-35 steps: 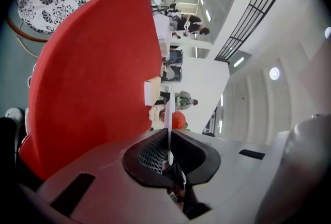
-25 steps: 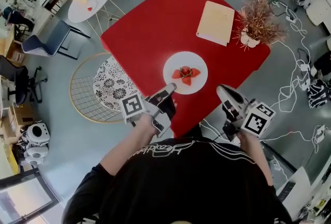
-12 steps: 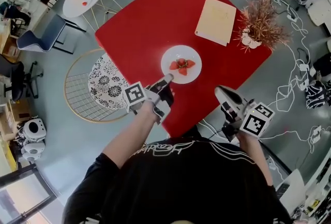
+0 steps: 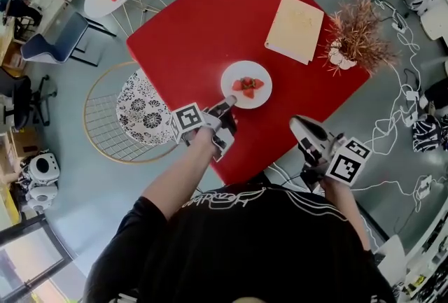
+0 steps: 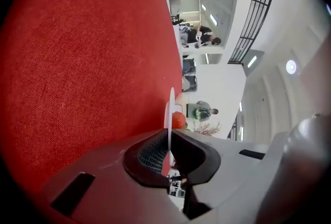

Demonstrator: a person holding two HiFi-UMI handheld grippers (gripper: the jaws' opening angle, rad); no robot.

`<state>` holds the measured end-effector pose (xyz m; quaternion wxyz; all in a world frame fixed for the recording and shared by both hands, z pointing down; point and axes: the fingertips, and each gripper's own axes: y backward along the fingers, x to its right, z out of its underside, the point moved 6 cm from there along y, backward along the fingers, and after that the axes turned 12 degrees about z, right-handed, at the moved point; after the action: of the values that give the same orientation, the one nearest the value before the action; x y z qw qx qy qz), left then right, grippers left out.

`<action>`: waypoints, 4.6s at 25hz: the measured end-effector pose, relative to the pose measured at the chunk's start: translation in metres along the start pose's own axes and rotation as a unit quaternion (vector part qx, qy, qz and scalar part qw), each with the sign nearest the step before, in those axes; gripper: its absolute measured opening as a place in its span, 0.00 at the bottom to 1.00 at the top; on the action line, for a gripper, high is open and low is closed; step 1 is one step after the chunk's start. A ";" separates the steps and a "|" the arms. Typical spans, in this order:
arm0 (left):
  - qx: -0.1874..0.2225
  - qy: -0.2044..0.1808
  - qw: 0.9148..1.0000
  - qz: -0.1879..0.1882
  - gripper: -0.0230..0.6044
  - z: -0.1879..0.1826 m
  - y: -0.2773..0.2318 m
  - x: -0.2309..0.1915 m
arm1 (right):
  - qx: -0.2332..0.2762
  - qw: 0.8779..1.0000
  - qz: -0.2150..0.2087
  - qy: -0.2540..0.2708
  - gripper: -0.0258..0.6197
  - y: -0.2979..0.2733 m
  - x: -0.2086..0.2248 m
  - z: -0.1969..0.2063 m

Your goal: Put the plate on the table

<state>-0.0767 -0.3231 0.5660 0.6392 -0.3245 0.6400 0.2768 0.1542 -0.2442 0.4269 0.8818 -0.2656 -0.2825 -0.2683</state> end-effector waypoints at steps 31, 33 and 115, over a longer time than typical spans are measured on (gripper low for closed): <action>-0.005 -0.021 1.000 0.006 0.26 0.004 -0.011 -0.008 | 0.003 0.997 -0.041 -0.061 0.05 0.004 0.038 -0.014; -0.009 -0.026 0.999 0.018 0.30 0.004 -0.012 -0.006 | 0.001 0.997 -0.040 -0.062 0.05 0.004 0.041 -0.014; -0.159 -0.615 0.759 0.142 0.05 0.178 0.271 0.275 | 0.107 0.977 -0.094 0.157 0.05 0.117 -0.239 0.092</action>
<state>-0.1637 -0.0311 0.2696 0.7876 -0.0868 0.0950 0.6026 0.0274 -0.0264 0.3009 0.9093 -0.0969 -0.1910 -0.3568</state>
